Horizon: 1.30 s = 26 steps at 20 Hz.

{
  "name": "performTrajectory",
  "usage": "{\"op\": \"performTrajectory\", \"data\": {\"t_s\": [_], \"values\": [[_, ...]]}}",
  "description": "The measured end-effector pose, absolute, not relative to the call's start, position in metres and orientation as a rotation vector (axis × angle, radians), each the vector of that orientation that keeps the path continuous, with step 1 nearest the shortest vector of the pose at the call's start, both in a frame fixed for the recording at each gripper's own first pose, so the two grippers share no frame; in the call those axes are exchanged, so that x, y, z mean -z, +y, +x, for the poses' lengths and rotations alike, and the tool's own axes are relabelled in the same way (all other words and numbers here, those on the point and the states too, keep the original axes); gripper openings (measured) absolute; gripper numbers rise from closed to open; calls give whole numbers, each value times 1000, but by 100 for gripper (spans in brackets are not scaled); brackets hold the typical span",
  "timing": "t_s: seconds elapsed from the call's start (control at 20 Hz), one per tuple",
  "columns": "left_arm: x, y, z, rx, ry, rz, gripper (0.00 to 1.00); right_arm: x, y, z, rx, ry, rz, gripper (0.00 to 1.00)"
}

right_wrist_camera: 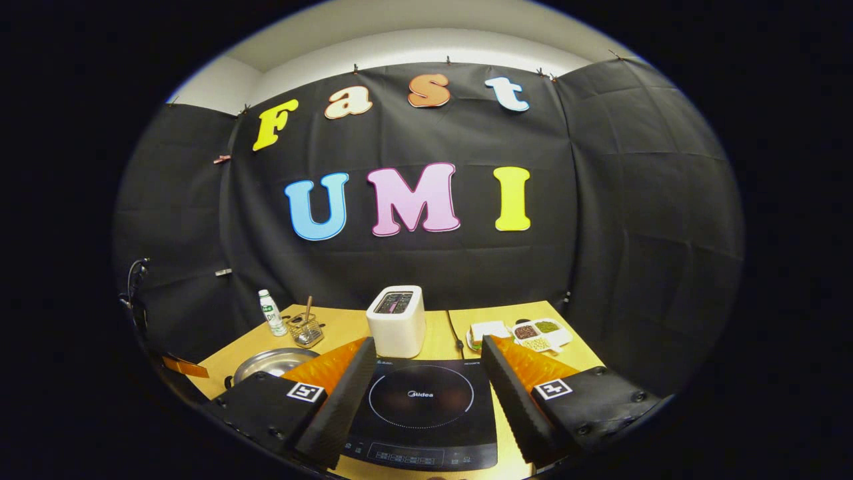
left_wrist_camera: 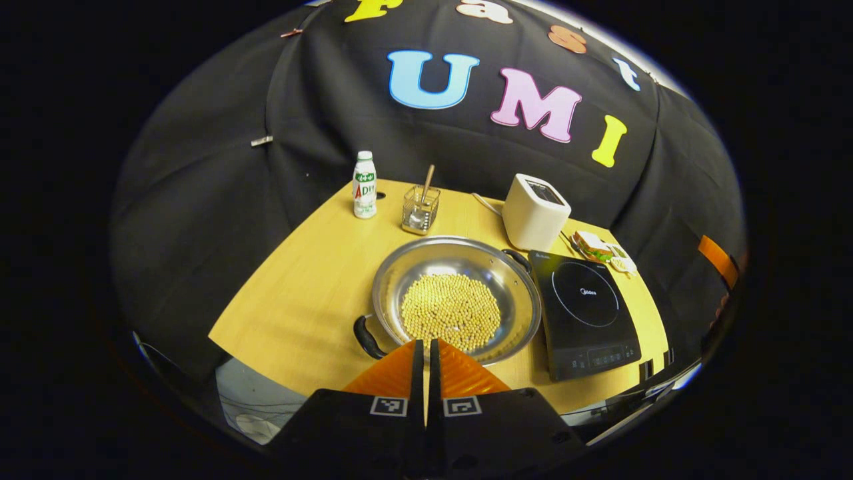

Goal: First push the handle of the pot to place it horizontally, then grasp the pot with both hands and set it on the induction cooktop.

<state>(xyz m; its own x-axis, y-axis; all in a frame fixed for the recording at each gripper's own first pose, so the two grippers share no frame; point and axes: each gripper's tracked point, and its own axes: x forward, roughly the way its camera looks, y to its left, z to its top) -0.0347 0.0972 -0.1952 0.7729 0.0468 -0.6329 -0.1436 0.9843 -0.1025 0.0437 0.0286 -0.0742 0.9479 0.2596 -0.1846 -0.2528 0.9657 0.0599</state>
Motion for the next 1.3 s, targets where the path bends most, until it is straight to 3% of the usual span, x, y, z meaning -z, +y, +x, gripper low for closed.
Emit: {"op": "performTrajectory", "data": {"t_s": [0.35,0.95,1.3], "values": [[237,87,-48,-60,796,-132,7,95,26,39,-292,260,74,99],[296,107,-26,213,986,-87,5,94,31,6,-41,268,9,99],[309,121,-7,310,1026,34,5,103,64,-36,-16,299,-5,99]]}}
